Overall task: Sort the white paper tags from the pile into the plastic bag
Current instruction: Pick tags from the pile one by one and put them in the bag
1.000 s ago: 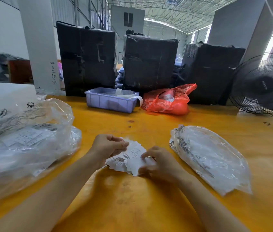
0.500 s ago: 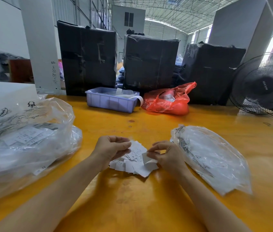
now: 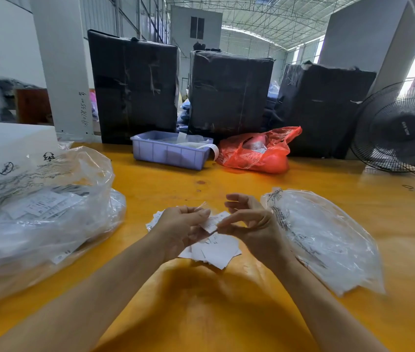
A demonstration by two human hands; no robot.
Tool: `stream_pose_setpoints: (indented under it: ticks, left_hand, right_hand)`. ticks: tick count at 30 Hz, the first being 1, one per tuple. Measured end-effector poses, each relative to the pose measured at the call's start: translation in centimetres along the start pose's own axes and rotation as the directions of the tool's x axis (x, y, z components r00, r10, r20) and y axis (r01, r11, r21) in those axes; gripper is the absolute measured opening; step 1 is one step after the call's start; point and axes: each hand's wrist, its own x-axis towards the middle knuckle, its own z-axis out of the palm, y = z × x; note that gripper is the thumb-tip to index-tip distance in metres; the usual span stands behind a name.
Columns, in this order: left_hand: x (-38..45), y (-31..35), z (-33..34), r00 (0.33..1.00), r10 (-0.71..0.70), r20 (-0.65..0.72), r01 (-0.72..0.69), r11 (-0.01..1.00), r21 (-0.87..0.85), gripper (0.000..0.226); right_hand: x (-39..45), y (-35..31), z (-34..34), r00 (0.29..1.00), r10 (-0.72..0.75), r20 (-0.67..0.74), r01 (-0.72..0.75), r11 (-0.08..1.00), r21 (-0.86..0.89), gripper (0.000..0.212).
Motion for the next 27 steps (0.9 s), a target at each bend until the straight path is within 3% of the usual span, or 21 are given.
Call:
stream_pose_setpoints:
  ticks: [2, 6, 10, 13, 15, 17, 20, 24, 27]
  left_hand:
    - [0.0, 0.0, 0.1, 0.999, 0.030, -0.030, -0.030, 1.000, 0.004, 0.010]
    - [0.1, -0.1, -0.1, 0.998, 0.051, -0.045, -0.050, 0.998, 0.030, 0.014]
    - [0.2, -0.1, -0.2, 0.995, 0.085, -0.054, -0.082, 0.995, 0.054, 0.013]
    - [0.2, -0.3, -0.4, 0.994, 0.102, -0.046, -0.098, 0.992, 0.078, 0.012]
    - [0.2, -0.3, -0.4, 0.994, 0.103, -0.037, -0.099, 0.990, 0.098, 0.011]
    - [0.2, -0.4, -0.3, 0.995, 0.101, -0.027, -0.097, 0.989, 0.111, 0.008]
    - [0.1, -0.6, -0.2, 0.995, 0.098, -0.018, -0.095, 0.989, 0.115, 0.005]
    - [-0.1, -0.7, -0.3, 0.995, 0.101, -0.027, -0.097, 0.989, 0.111, 0.010]
    - [-0.1, -0.5, -0.5, 0.994, 0.094, -0.061, -0.087, 0.990, 0.109, 0.014]
  right_hand:
    - [-0.1, 0.0, 0.1, 0.999, 0.045, 0.031, -0.042, 0.995, -0.094, 0.019]
    - [-0.1, 0.4, 0.2, 0.997, 0.082, 0.006, -0.082, 0.997, 0.000, 0.016]
    - [-0.1, 0.5, 0.3, 0.998, 0.057, -0.002, -0.057, 0.991, -0.118, 0.015]
    - [-0.1, 0.4, 0.3, 0.994, 0.103, 0.029, -0.099, 0.988, -0.118, 0.011]
    - [0.0, 0.4, 0.3, 0.992, 0.121, -0.023, -0.123, 0.986, -0.108, 0.010]
    - [0.0, 0.3, 0.3, 0.991, 0.102, -0.084, -0.111, 0.987, -0.115, 0.025]
    - [0.1, 0.3, -0.1, 0.996, 0.078, -0.044, -0.085, 0.980, -0.178, 0.045]
    - [-0.1, 0.7, -0.2, 0.997, -0.069, 0.024, 0.072, 0.850, -0.521, 0.018]
    - [0.1, 1.0, -0.7, 0.990, -0.140, 0.003, 0.115, 0.797, -0.592, 0.007]
